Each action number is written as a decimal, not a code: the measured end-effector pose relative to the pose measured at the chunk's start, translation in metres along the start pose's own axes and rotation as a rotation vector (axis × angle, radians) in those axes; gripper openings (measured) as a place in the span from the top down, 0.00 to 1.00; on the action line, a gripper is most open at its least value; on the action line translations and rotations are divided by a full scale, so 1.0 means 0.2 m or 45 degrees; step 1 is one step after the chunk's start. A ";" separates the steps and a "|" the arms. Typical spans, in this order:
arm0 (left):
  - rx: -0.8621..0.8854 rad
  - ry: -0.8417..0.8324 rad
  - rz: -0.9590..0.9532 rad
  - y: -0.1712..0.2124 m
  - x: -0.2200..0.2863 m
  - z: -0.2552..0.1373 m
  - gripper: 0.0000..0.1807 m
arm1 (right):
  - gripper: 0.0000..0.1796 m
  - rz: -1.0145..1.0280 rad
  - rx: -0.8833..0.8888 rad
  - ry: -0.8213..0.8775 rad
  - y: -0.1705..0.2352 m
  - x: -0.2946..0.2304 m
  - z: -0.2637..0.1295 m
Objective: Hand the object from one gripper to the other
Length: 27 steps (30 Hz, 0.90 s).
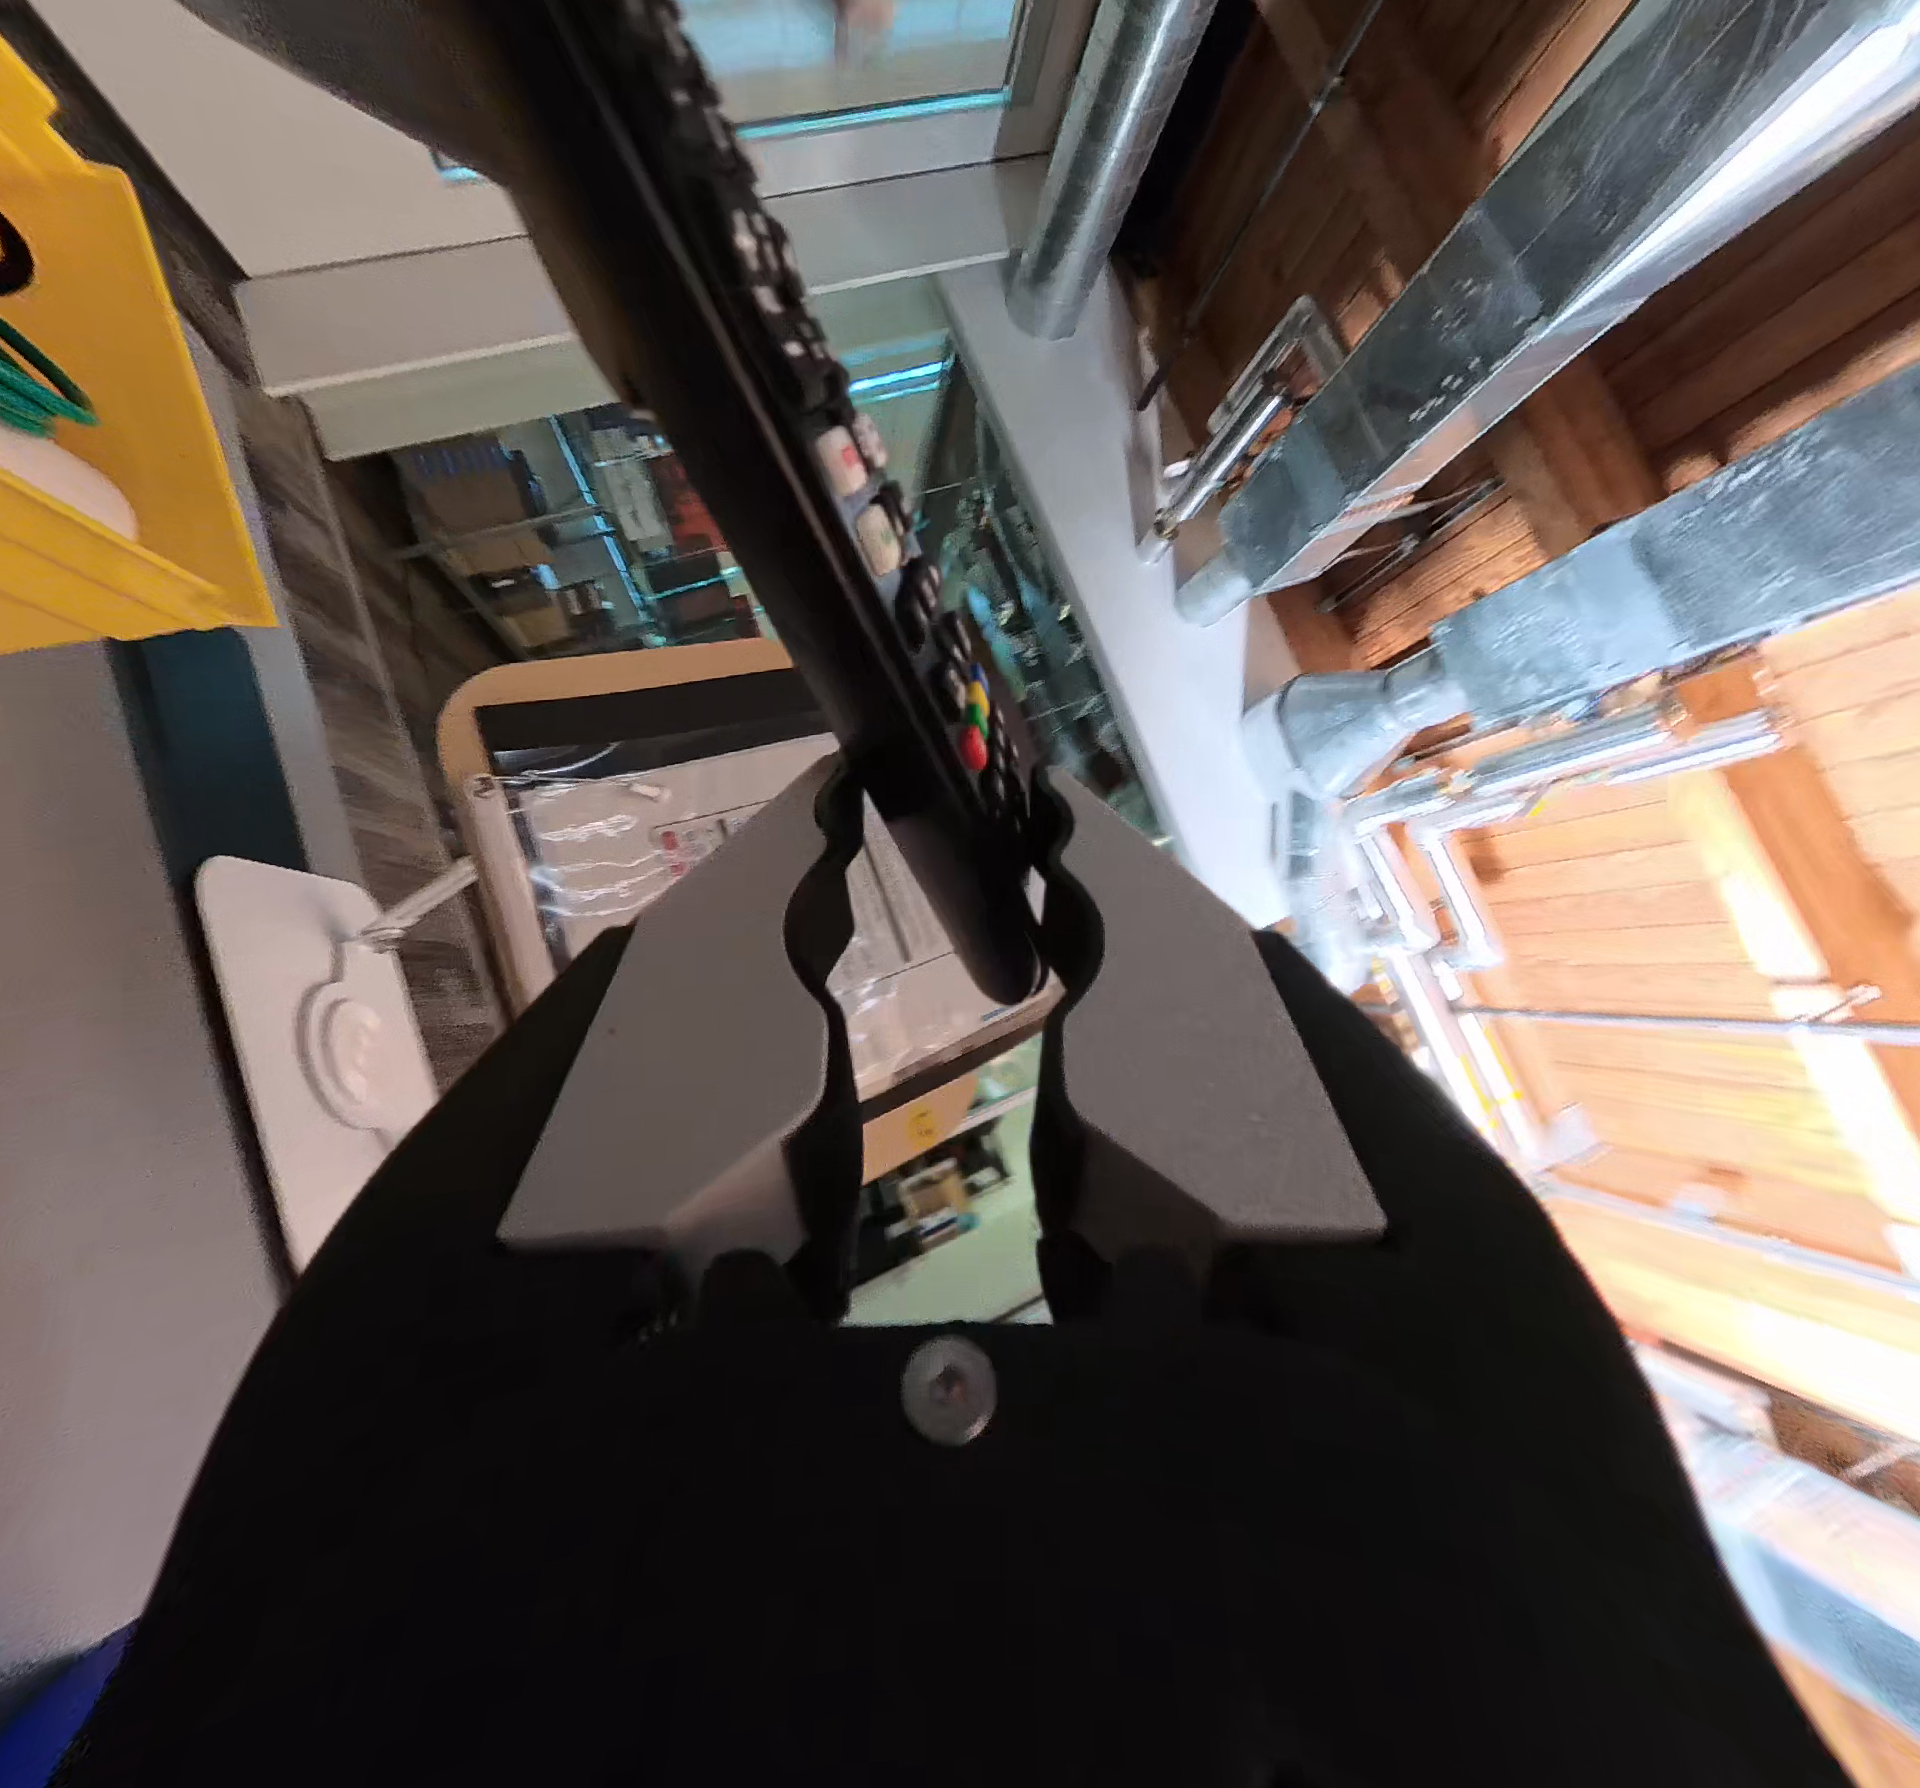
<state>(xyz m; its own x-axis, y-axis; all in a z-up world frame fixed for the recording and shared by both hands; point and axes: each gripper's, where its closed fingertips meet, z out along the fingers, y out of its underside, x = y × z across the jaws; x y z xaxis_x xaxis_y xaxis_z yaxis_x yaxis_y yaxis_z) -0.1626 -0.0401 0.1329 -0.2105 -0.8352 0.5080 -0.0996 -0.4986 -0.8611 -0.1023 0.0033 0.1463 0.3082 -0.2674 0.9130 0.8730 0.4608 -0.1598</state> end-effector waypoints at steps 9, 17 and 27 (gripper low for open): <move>0.318 -0.215 0.472 -0.24 0.13 -0.30 0.47 | 0.86 1.418 0.081 -0.520 -0.02 -0.11 0.05; 0.221 -0.125 0.431 -0.16 0.06 -0.11 0.57 | 0.88 2.384 0.410 -1.272 -0.32 -0.19 -0.01; 0.043 -0.150 0.426 -0.02 -0.07 0.04 0.57 | 0.88 2.206 0.192 -1.620 -0.41 -0.40 -0.11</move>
<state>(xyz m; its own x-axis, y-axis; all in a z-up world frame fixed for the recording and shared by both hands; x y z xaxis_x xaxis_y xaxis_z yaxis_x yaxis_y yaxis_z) -0.1522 -0.0277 0.1298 -0.1121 -0.9736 0.1989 -0.0115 -0.1989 -0.9800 -0.1907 -0.0313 0.0775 0.1430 0.9155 -0.3761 0.0205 -0.3827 -0.9237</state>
